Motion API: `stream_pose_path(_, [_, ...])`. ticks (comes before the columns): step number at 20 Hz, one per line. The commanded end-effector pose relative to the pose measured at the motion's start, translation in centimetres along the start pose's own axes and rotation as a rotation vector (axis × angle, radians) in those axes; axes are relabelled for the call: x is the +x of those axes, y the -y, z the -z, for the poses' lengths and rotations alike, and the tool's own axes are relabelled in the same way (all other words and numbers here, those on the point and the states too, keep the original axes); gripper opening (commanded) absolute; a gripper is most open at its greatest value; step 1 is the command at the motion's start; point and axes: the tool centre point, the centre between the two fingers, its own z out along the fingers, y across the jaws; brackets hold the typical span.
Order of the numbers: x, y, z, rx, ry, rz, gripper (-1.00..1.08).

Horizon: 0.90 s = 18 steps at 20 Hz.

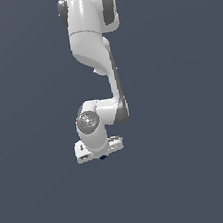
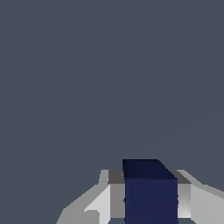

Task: Pick up the object and move it to a goal position.

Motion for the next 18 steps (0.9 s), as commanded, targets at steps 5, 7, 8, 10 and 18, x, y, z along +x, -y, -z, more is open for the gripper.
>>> stream_pose_path(5, [-0.2, -0.2, 0.1, 0.0, 0.0, 0.0, -1.0])
stream_pose_path(7, [-0.4, -0.5, 0.2, 0.0, 0.0, 0.0, -1.0])
stream_pose_path(8, [-0.6, -0.7, 0.3, 0.0, 0.0, 0.0, -1.0])
stream_pose_path(10, [-1.1, -1.2, 0.6, 0.0, 0.0, 0.0, -1.0])
stream_pose_path(18, [-4.9, -5.2, 2.5, 0.0, 0.0, 0.0, -1.0])
